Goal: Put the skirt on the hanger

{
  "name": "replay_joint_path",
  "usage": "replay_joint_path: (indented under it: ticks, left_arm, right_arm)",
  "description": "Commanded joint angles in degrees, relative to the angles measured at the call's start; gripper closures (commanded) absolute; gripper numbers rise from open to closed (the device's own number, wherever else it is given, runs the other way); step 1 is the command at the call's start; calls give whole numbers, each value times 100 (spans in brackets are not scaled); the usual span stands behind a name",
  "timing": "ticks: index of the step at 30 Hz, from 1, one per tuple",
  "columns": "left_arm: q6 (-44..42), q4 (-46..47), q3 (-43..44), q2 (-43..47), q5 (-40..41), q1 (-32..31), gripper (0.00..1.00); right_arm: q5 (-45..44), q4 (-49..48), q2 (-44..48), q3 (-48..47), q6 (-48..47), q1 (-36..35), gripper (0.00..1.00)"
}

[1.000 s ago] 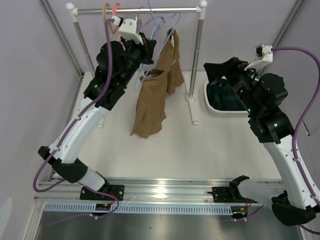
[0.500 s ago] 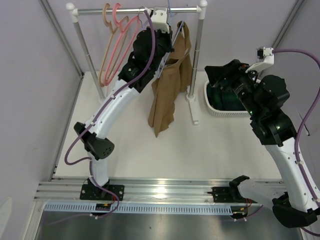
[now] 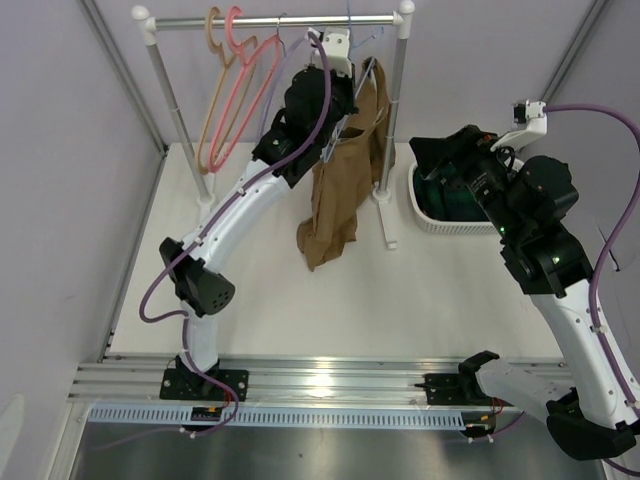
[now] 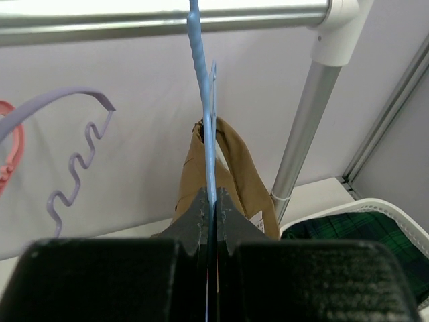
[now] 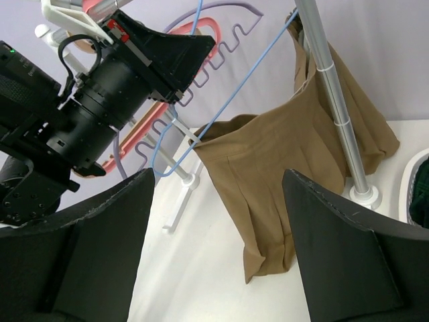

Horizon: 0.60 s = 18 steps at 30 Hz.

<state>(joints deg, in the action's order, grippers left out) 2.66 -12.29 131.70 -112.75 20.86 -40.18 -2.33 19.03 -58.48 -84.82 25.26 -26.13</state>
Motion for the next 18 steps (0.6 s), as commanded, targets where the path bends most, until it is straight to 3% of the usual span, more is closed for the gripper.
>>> replay_joint_path:
  ticks: [1, 11, 13, 14, 18]
  left_arm:
    - [103, 649, -292, 279, 93, -86, 100]
    - [306, 676, -1277, 665, -108, -77, 97]
    - [315, 772, -1488, 789, -126, -77, 84]
    - [315, 799, -1559, 937, -144, -77, 70]
    - [262, 834, -1823, 1289, -310, -77, 42]
  right_arm:
    - [-22, -171, 108, 61, -21, -15, 17]
    - [-136, -180, 249, 299, -38, 3, 17]
    - [-136, -189, 240, 308, -38, -6, 17]
    - [-145, -180, 249, 316, -30, 3, 17]
    - [-215, -180, 258, 378, -47, -6, 16]
